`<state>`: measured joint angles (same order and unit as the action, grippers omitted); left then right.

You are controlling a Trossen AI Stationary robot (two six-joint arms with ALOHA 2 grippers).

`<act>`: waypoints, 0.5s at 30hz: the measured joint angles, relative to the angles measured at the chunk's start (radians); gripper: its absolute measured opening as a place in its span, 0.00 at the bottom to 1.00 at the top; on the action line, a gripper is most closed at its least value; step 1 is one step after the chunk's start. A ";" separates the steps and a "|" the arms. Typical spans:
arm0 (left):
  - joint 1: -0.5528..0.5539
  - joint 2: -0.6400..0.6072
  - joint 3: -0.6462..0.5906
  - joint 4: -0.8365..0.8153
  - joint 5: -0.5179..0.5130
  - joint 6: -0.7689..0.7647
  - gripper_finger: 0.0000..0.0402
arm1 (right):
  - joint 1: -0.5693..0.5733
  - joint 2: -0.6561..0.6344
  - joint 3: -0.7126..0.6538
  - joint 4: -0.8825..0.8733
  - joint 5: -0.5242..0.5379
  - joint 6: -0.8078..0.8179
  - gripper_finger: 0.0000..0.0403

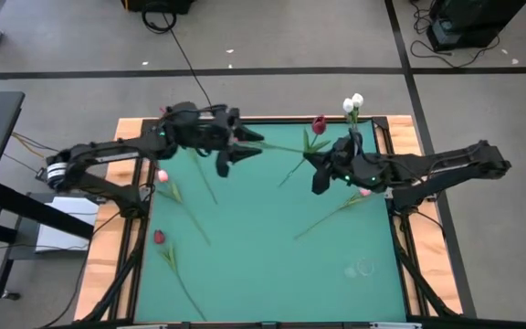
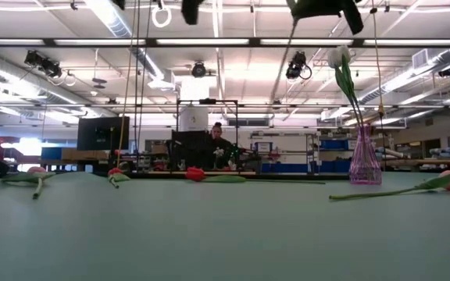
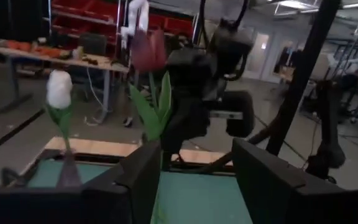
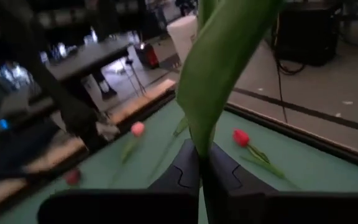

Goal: Sort flowers into vase by color
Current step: Put the top dark red flower into the violet vase

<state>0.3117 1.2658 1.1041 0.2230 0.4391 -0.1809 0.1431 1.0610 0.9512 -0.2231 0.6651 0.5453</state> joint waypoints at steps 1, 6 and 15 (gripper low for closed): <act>0.002 -0.018 -0.003 0.001 0.001 0.018 0.50 | 0.004 -0.010 0.000 -0.015 -0.001 -0.024 0.02; 0.005 -0.128 -0.079 -0.003 0.004 0.043 0.47 | 0.022 -0.071 0.000 -0.092 -0.033 -0.116 0.02; 0.005 -0.203 -0.162 -0.001 -0.081 0.030 0.47 | 0.010 -0.230 0.000 -0.335 -0.007 -0.053 0.02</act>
<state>0.3168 1.0625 0.9421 0.2221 0.3582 -0.1505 0.1530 0.8313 0.9515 -0.5582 0.6582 0.4923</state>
